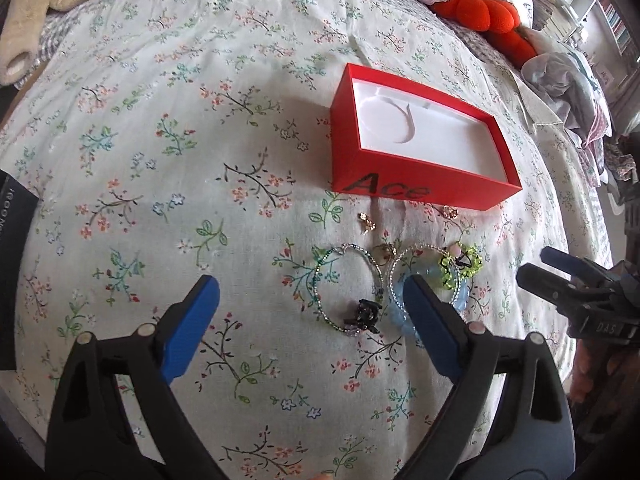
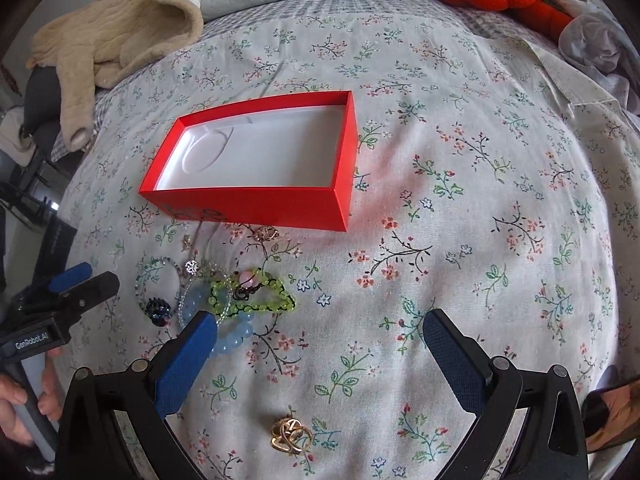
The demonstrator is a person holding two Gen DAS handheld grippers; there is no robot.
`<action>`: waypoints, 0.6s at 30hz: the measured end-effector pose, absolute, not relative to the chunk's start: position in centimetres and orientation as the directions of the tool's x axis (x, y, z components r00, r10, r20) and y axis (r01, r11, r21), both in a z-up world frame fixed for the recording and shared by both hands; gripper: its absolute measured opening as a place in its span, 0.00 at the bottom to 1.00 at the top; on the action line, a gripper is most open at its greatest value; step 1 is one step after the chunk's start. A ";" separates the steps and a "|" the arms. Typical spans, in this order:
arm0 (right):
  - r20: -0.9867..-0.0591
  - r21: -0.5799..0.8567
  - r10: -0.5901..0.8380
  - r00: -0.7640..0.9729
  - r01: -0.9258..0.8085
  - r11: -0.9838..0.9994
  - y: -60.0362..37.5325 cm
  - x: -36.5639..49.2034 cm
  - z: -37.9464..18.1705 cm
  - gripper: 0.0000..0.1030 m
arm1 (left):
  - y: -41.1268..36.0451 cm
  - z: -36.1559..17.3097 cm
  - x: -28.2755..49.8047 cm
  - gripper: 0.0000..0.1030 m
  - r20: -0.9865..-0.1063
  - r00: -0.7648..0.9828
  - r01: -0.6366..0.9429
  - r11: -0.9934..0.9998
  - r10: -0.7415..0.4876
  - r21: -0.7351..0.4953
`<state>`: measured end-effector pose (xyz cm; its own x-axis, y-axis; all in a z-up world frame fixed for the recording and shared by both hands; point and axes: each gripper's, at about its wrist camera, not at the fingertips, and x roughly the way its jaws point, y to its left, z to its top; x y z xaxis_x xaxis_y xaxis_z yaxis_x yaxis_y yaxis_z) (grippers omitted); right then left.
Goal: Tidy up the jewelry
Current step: 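Grasp the silver-green beaded bracelet with the left tool while the right grasps the lime-green bracelet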
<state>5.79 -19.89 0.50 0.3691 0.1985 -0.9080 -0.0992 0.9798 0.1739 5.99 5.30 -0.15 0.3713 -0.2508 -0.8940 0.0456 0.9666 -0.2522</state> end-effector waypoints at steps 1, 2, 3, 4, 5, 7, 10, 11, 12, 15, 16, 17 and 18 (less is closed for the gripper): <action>-0.909 0.201 0.220 0.354 -0.092 0.975 -20.0 6.2 0.0 0.93 | 5.4 -0.6 6.2 0.81 -0.894 0.359 0.046 0.962 -0.268 -0.270; -0.908 0.225 0.242 0.341 -0.091 0.970 -20.1 6.6 -0.4 0.87 | 5.4 -0.9 6.5 0.74 -0.894 0.346 0.045 0.957 -0.283 -0.285; -0.908 0.237 0.254 0.334 -0.091 0.967 -20.1 6.9 -0.7 0.81 | 5.5 -1.3 6.7 0.72 -0.894 0.335 0.042 0.952 -0.299 -0.302; -0.908 0.239 0.254 0.332 -0.088 0.967 -20.0 7.3 -1.0 0.78 | 5.6 -1.6 7.0 0.66 -0.892 0.327 0.036 0.947 -0.313 -0.319; -0.910 0.238 0.253 0.329 -0.085 0.967 -20.0 7.5 -1.4 0.72 | 5.6 -1.9 7.2 0.61 -0.892 0.319 0.032 0.944 -0.321 -0.328; -0.915 0.252 0.266 0.304 -0.083 0.964 -19.9 8.0 -2.2 0.58 | 5.4 -2.5 7.5 0.54 -0.894 0.303 0.033 0.941 -0.330 -0.337; -0.918 0.262 0.273 0.288 -0.075 0.962 -20.0 8.5 -3.1 0.44 | 4.7 -3.2 7.8 0.41 -0.905 0.279 0.049 0.946 -0.320 -0.319; -0.915 0.263 0.275 0.294 -0.081 0.961 -19.9 8.5 -3.0 0.43 | 4.5 -3.2 7.8 0.38 -0.907 0.279 0.055 0.948 -0.315 -0.313; -0.915 0.260 0.273 0.296 -0.086 0.962 -19.9 8.5 -2.9 0.40 | 4.4 -3.3 7.9 0.36 -0.906 0.280 0.061 0.948 -0.317 -0.313; -0.916 0.251 0.269 0.299 -0.100 0.963 -19.6 8.4 -3.0 0.32 | 4.1 -3.6 8.1 0.27 -0.903 0.267 0.067 0.941 -0.336 -0.331; -0.916 0.242 0.264 0.301 -0.107 0.964 -19.4 8.4 -3.0 0.31 | 3.9 -3.7 8.1 0.24 -0.904 0.269 0.069 0.943 -0.332 -0.326; -0.916 0.237 0.261 0.303 -0.116 0.965 -19.2 8.3 -3.1 0.27 | 3.7 -3.7 8.1 0.20 -0.906 0.269 0.073 0.945 -0.328 -0.320; -0.916 0.235 0.263 0.303 -0.126 0.964 -18.9 8.3 -3.1 0.23 | 3.6 -3.6 8.1 0.18 -0.905 0.271 0.074 0.945 -0.327 -0.319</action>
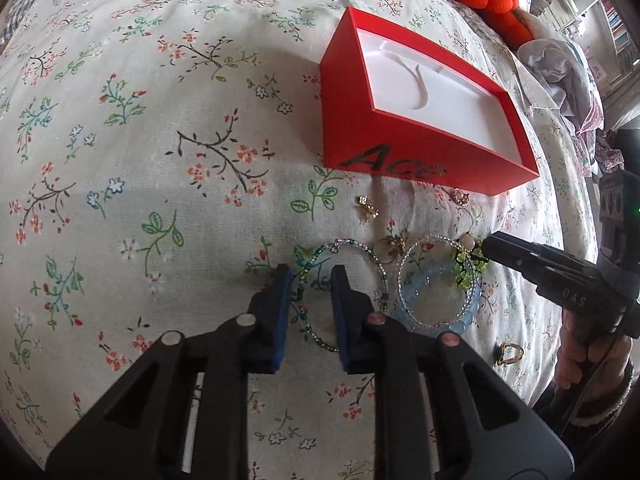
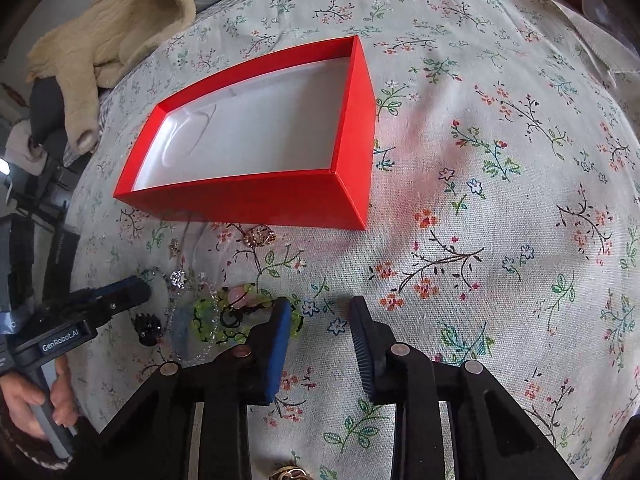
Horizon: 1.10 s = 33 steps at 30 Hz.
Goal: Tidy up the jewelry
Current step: 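Grasp the silver-green beaded bracelet with the left tool while the right grasps the lime-green bracelet, then carry both bracelets into the red Ace box and open both tools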
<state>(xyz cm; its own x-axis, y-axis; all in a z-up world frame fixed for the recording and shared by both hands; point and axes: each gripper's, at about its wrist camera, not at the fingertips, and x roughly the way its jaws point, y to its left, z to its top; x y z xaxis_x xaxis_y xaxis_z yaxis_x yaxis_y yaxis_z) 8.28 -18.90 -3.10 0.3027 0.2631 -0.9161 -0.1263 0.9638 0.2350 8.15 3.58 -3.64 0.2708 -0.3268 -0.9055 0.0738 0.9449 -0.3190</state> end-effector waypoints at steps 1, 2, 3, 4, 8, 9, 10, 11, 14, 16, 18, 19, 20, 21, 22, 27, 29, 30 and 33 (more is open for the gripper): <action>-0.916 0.239 0.270 0.298 -0.136 0.961 -18.6 8.2 -3.1 0.21 | 3.6 -3.6 8.2 0.12 -0.903 0.270 0.070 0.943 -0.333 -0.327; -0.917 0.239 0.272 0.292 -0.145 0.960 -18.4 8.2 -3.3 0.17 | 3.6 -3.7 8.3 0.09 -0.901 0.269 0.066 0.939 -0.341 -0.337; -0.918 0.232 0.268 0.292 -0.153 0.961 -18.1 8.1 -3.4 0.15 | 3.7 -3.7 8.1 0.09 -0.898 0.270 0.061 0.937 -0.347 -0.344; -0.919 0.221 0.260 0.296 -0.159 0.962 -17.8 8.0 -3.4 0.14 | 3.6 -3.8 8.1 0.07 -0.897 0.272 0.058 0.936 -0.349 -0.347; -0.917 0.232 0.270 0.295 -0.158 0.960 -17.7 7.7 -3.1 0.06 | 3.5 -3.2 7.5 0.04 -0.882 0.292 0.056 0.927 -0.370 -0.370; -0.914 0.235 0.274 0.299 -0.159 0.959 -17.8 7.5 -2.9 0.06 | 3.5 -2.9 7.2 0.04 -0.876 0.301 0.062 0.924 -0.378 -0.377; -0.910 0.237 0.277 0.308 -0.160 0.958 -17.8 7.4 -2.5 0.06 | 3.4 -2.5 7.0 0.04 -0.869 0.312 0.071 0.922 -0.383 -0.381; -0.906 0.238 0.279 0.319 -0.162 0.958 -17.9 7.2 -2.1 0.06 | 3.3 -2.0 6.7 0.03 -0.863 0.325 0.080 0.920 -0.388 -0.384; -0.888 0.248 0.291 0.355 -0.164 0.955 -18.1 6.8 -0.8 0.06 | 3.2 -0.9 6.0 0.03 -0.841 0.354 0.100 0.911 -0.408 -0.399; -0.876 0.257 0.302 0.376 -0.167 0.952 -18.2 6.4 0.0 0.06 | 3.5 -0.2 5.4 0.03 -0.831 0.369 0.110 0.908 -0.415 -0.404; -0.865 0.261 0.309 0.396 -0.170 0.950 -18.4 6.0 0.8 0.06 | 3.5 0.6 5.0 0.03 -0.823 0.386 0.120 0.907 -0.417 -0.404; -0.860 0.264 0.311 0.404 -0.170 0.950 -18.4 5.9 1.1 0.06 | 3.4 0.8 4.9 0.03 -0.818 0.394 0.124 0.906 -0.419 -0.405; -0.856 0.266 0.314 0.411 -0.171 0.949 -18.5 5.7 1.5 0.06 | 3.3 1.1 4.8 0.03 -0.813 0.401 0.127 0.904 -0.423 -0.409; -0.852 0.268 0.317 0.418 -0.172 0.948 -18.6 5.5 1.8 0.06 | 3.2 1.3 4.8 0.03 -0.808 0.406 0.129 0.902 -0.427 -0.412; -0.848 0.269 0.319 0.424 -0.174 0.947 -18.6 5.3 2.1 0.06 | 3.1 1.6 4.8 0.03 -0.803 0.411 0.131 0.900 -0.431 -0.415; -0.826 0.280 0.333 0.456 -0.181 0.943 -19.0 4.4 3.6 0.06 | 2.5 2.6 4.5 0.03 -0.791 0.442 0.141 0.903 -0.424 -0.405; -0.816 0.283 0.336 0.470 -0.182 0.942 -19.2 4.1 4.3 0.06 | 2.2 2.9 4.5 0.03 -0.789 0.457 0.149 0.910 -0.411 -0.388; -0.811 0.285 0.337 0.477 -0.181 0.941 -19.3 4.0 4.6 0.06 | 2.0 3.1 4.4 0.03 -0.787 0.464 0.152 0.911 -0.408 -0.382; -0.796 0.295 0.343 0.498 -0.176 0.939 -19.6 3.9 5.6 0.06 | 1.5 3.7 4.4 0.03 -0.779 0.479 0.158 0.913 -0.405 -0.377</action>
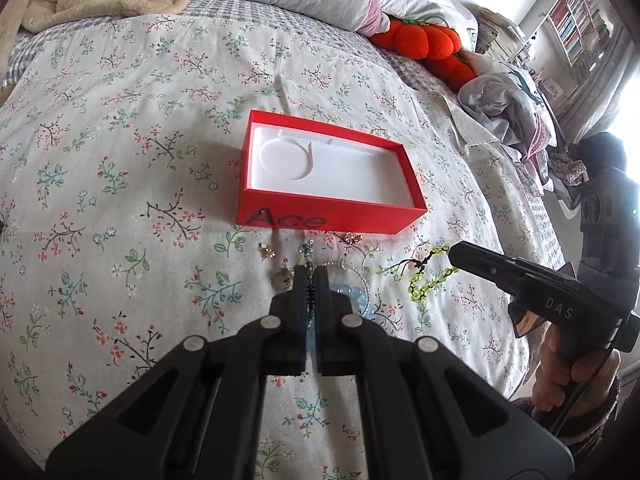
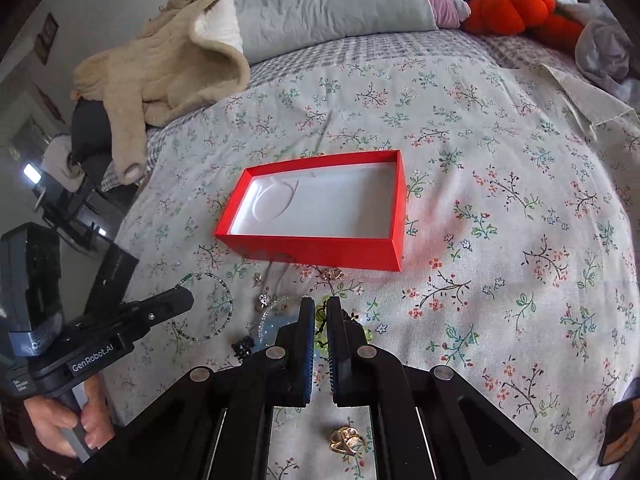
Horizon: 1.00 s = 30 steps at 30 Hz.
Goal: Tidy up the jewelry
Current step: 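Carry both bracelets into the red Ace box and open both tools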
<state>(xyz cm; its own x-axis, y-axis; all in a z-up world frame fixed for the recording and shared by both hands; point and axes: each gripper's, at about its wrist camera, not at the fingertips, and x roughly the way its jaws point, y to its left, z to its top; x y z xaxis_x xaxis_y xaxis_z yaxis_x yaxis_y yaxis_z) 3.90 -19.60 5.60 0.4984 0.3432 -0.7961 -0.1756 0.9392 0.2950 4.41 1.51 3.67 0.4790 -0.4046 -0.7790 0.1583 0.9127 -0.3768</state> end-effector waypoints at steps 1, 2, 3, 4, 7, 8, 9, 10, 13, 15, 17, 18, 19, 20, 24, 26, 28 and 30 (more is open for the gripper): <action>-0.791 0.295 0.342 0.507 -0.173 0.940 -19.6 4.0 5.9 0.06 | 1.4 3.9 4.4 0.03 -0.776 0.485 0.160 0.913 -0.405 -0.376; -0.787 0.295 0.340 0.515 -0.171 0.940 -19.6 4.1 6.1 0.06 | 1.3 4.0 4.5 0.03 -0.772 0.491 0.159 0.913 -0.404 -0.376; -0.781 0.296 0.340 0.524 -0.169 0.940 -19.6 4.2 6.4 0.06 | 1.2 4.2 4.7 0.03 -0.769 0.497 0.158 0.913 -0.402 -0.376; -0.775 0.298 0.340 0.533 -0.167 0.940 -19.6 4.4 6.7 0.06 | 1.2 4.4 4.9 0.03 -0.765 0.503 0.156 0.913 -0.402 -0.377; -0.754 0.307 0.344 0.560 -0.163 0.938 -19.5 5.0 7.7 0.06 | 1.0 4.9 5.6 0.03 -0.747 0.525 0.152 0.909 -0.407 -0.388; -0.748 0.310 0.346 0.567 -0.163 0.937 -19.5 5.2 7.9 0.06 | 0.9 5.1 5.8 0.03 -0.741 0.533 0.151 0.907 -0.410 -0.393; -0.741 0.312 0.347 0.575 -0.162 0.936 -19.4 5.5 8.2 0.06 | 0.8 5.2 6.2 0.03 -0.733 0.541 0.151 0.905 -0.413 -0.398; -0.735 0.314 0.347 0.583 -0.160 0.936 -19.4 5.8 8.4 0.06 | 0.7 5.3 6.4 0.03 -0.727 0.548 0.152 0.904 -0.414 -0.400; -0.719 0.306 0.333 0.609 -0.153 0.940 -19.2 6.6 9.0 0.06 | 0.5 5.4 7.4 0.03 -0.709 0.570 0.145 0.900 -0.415 -0.411; -0.709 0.302 0.327 0.625 -0.149 0.941 -19.0 7.2 9.2 0.06 | 0.5 5.3 8.1 0.03 -0.700 0.575 0.139 0.894 -0.424 -0.427; -0.696 0.309 0.334 0.635 -0.155 0.938 -18.7 7.8 9.3 0.06 | 0.4 5.1 8.8 0.03 -0.687 0.581 0.137 0.884 -0.437 -0.447; -0.688 0.315 0.341 0.640 -0.159 0.936 -18.6 8.2 9.4 0.06 | 0.3 5.0 9.2 0.03 -0.681 0.585 0.135 0.881 -0.440 -0.453; -0.681 0.322 0.349 0.644 -0.165 0.932 -18.4 8.5 9.3 0.06 | 0.3 4.9 9.5 0.03 -0.674 0.592 0.134 0.878 -0.443 -0.460; -0.673 0.331 0.360 0.646 -0.173 0.928 -18.2 8.8 9.3 0.06 | 0.3 4.7 9.8 0.03 -0.667 0.597 0.133 0.875 -0.446 -0.466; -0.666 0.350 0.380 0.642 -0.181 0.919 -17.7 10.2 8.1 0.06 | 0.3 3.8 11.1 0.03 -0.656 0.604 0.124 0.866 -0.453 -0.484; -0.685 0.337 0.362 0.632 -0.165 0.927 -17.8 10.8 7.1 0.06 | 0.3 3.1 11.6 0.03 -0.668 0.603 0.109 0.874 -0.437 -0.473; -0.709 0.316 0.334 0.621 -0.144 0.938 -18.3 11.4 6.2 0.06 | 0.2 2.4 12.1 0.03 -0.682 0.597 0.094 0.881 -0.422 -0.463; -0.727 0.300 0.310 0.613 -0.122 0.946 -18.9 11.7 5.4 0.06 | 0.3 2.0 12.3 0.04 -0.692 0.597 0.081 0.889 -0.406 -0.451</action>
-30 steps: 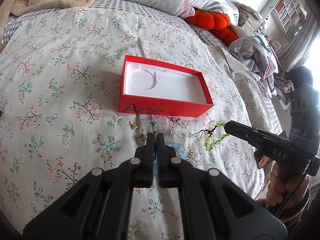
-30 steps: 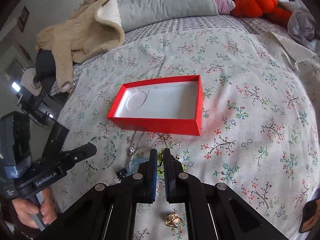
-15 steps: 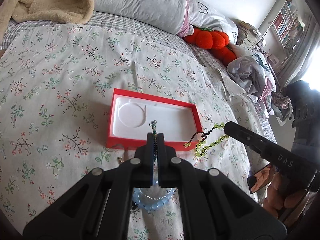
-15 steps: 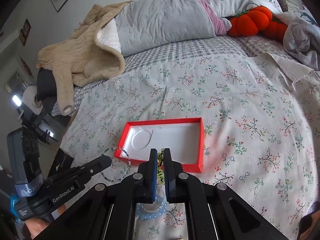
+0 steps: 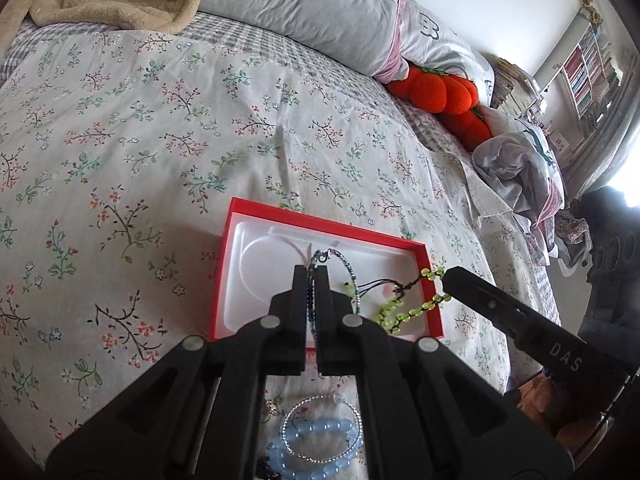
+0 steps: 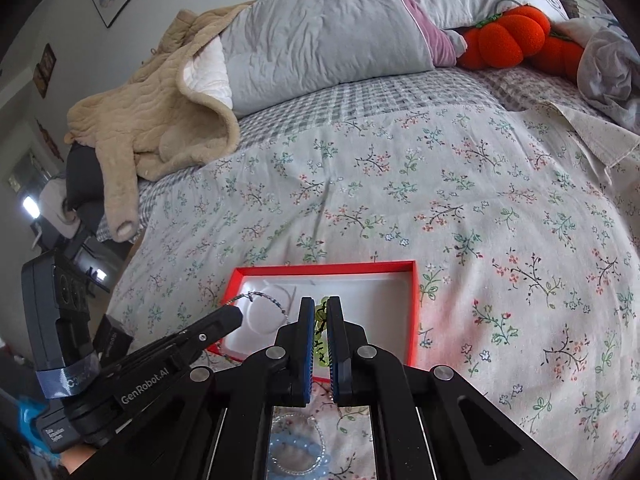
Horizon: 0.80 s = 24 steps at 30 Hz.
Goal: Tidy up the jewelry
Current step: 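Carry both bracelets into the red Ace box and open both tools, then withdraw both tools from the box back toward the remaining jewelry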
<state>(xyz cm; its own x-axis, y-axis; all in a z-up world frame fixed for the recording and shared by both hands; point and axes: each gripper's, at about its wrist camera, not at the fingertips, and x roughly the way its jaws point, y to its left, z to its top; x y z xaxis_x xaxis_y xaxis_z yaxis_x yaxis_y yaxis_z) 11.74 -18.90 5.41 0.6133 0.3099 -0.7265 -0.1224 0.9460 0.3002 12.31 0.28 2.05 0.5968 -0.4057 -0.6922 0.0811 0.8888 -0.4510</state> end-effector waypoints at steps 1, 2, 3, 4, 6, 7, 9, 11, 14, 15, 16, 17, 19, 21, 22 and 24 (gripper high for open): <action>-0.734 0.296 0.302 0.609 -0.114 0.948 -19.3 11.9 5.0 0.06 | 0.3 1.9 12.4 0.04 -0.697 0.597 0.076 0.893 -0.397 -0.443; -0.740 0.294 0.296 0.604 -0.106 0.950 -19.6 12.1 4.7 0.06 | 0.2 1.7 12.5 0.04 -0.702 0.597 0.072 0.897 -0.388 -0.435; -0.746 0.291 0.290 0.599 -0.099 0.952 -19.8 12.2 4.4 0.06 | 0.2 1.6 12.6 0.04 -0.705 0.599 0.068 0.901 -0.380 -0.428; -0.752 0.285 0.284 0.595 -0.094 0.954 -20.0 12.3 4.1 0.06 | 0.3 1.5 12.7 0.05 -0.707 0.601 0.065 0.904 -0.373 -0.422; -0.763 0.267 0.268 0.588 -0.092 0.959 -20.1 12.4 3.8 0.06 | 0.2 1.4 12.9 0.04 -0.714 0.604 0.059 0.913 -0.355 -0.404; -0.766 0.259 0.264 0.586 -0.094 0.961 -20.1 12.4 3.7 0.06 | 0.2 1.4 13.0 0.04 -0.717 0.605 0.057 0.917 -0.347 -0.395; -0.768 0.249 0.261 0.584 -0.103 0.963 -20.1 12.2 3.7 0.07 | 0.2 1.3 13.1 0.04 -0.720 0.607 0.059 0.923 -0.336 -0.380; -0.771 0.237 0.254 0.585 -0.106 0.966 -20.1 11.9 3.9 0.07 | 0.2 1.4 13.0 0.05 -0.722 0.611 0.058 0.928 -0.325 -0.368; -0.777 0.236 0.253 0.576 -0.107 0.966 -20.3 11.7 4.1 0.10 | 0.2 1.8 12.7 0.21 -0.732 0.613 0.045 0.938 -0.296 -0.342; -0.781 0.233 0.251 0.571 -0.106 0.967 -20.3 11.6 4.1 0.11 | 0.1 2.0 12.5 0.28 -0.733 0.616 0.044 0.942 -0.288 -0.333; -0.784 0.230 0.248 0.569 -0.105 0.968 -20.3 11.4 4.2 0.11 | 0.1 2.3 12.2 0.39 -0.732 0.622 0.044 0.946 -0.278 -0.322; -0.786 0.227 0.246 0.567 -0.105 0.968 -20.3 11.2 4.3 0.11 | 0.0 2.6 11.8 0.44 -0.731 0.628 0.045 0.951 -0.266 -0.307; -0.791 0.218 0.240 0.563 -0.107 0.970 -20.3 10.7 4.5 0.11 | -0.1 3.1 11.1 0.52 -0.735 0.632 0.050 0.959 -0.246 -0.278; -0.795 0.204 0.234 0.560 -0.116 0.972 -20.1 10.1 4.7 0.11 | -0.2 3.4 10.4 0.63 -0.742 0.629 0.055 0.965 -0.233 -0.257; -0.797 0.196 0.230 0.558 -0.121 0.973 -20.0 9.8 4.8 0.11 | -0.2 3.5 10.0 0.68 -0.748 0.625 0.056 0.969 -0.223 -0.242; -0.805 0.181 0.224 0.550 -0.131 0.975 -19.7 9.1 4.8 0.12 | -0.2 3.4 9.3 0.73 -0.765 0.612 0.055 0.975 -0.202 -0.214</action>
